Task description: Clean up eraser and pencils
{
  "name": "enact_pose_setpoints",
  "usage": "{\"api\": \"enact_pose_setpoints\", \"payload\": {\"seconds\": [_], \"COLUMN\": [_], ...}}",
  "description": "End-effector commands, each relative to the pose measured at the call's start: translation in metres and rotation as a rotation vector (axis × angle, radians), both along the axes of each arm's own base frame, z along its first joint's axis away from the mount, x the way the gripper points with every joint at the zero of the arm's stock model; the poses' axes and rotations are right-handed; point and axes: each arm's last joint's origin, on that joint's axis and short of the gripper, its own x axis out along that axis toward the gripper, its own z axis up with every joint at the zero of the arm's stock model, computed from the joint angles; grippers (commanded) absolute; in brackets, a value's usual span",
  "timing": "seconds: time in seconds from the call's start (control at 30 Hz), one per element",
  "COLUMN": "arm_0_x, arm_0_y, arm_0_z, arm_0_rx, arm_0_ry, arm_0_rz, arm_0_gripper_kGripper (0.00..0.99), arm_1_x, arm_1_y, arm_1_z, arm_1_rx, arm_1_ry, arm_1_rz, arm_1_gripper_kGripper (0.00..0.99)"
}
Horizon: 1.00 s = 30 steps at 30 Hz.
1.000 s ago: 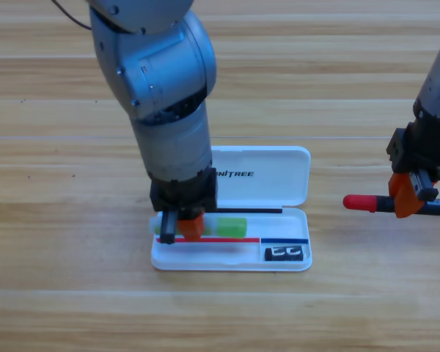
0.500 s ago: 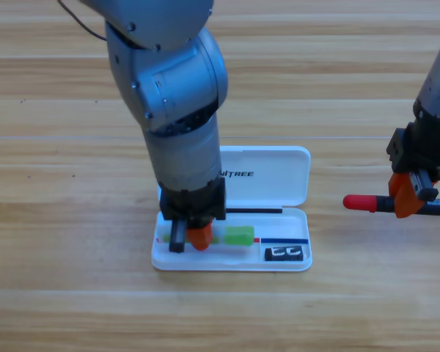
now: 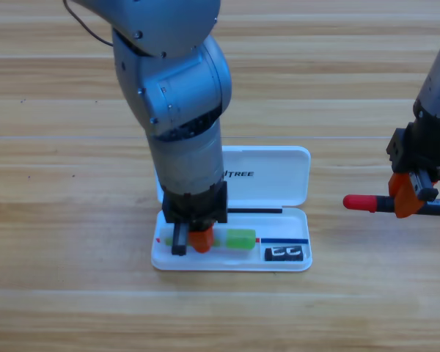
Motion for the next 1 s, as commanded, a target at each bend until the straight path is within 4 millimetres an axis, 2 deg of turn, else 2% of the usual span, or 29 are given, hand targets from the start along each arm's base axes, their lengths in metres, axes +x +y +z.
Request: {"api": "enact_pose_setpoints", "payload": {"seconds": [0.03,0.1,0.17,0.37,0.43,0.6,0.73,0.8,1.0], "arm_0_x": [-0.003,-0.004,-0.004,-0.004,-0.004,-0.008,-0.020,-0.024,-0.021], "arm_0_y": [-0.010,-0.009,-0.008,-0.008,-0.007,-0.002,0.013,0.026,0.083], "arm_0_z": [-0.018,-0.020,-0.019,-0.019,-0.017,-0.005,0.023,0.042,0.101], "arm_0_rx": [0.020,0.025,0.027,0.025,0.024,0.007,-0.045,-0.079,-0.175], "arm_0_ry": [0.027,0.028,0.028,0.025,0.024,0.012,-0.003,-0.025,-0.085], "arm_0_rz": [-0.009,-0.009,-0.007,0.007,0.007,0.005,-0.007,0.003,0.090], "arm_0_gripper_kGripper": [0.126,0.304,0.407,0.879,0.977,0.990,0.990,0.990,0.990], "arm_1_x": [0.005,0.005,0.005,0.004,0.001,-0.010,-0.008,-0.005,0.003], "arm_1_y": [-0.005,-0.005,-0.005,-0.004,-0.003,0.013,0.041,0.057,0.104], "arm_1_z": [-0.011,-0.011,-0.011,-0.010,-0.007,0.001,-0.006,-0.010,-0.025], "arm_1_rx": [-0.034,-0.035,-0.035,-0.037,-0.032,-0.017,-0.047,-0.058,-0.104], "arm_1_ry": [0.031,0.032,0.032,0.027,0.023,-0.001,0.007,0.009,0.013], "arm_1_rz": [-0.013,-0.013,-0.013,-0.010,-0.002,0.031,0.053,0.062,0.091], "arm_1_gripper_kGripper": [0.000,0.000,0.000,0.000,0.000,0.000,0.000,0.000,0.000]}}
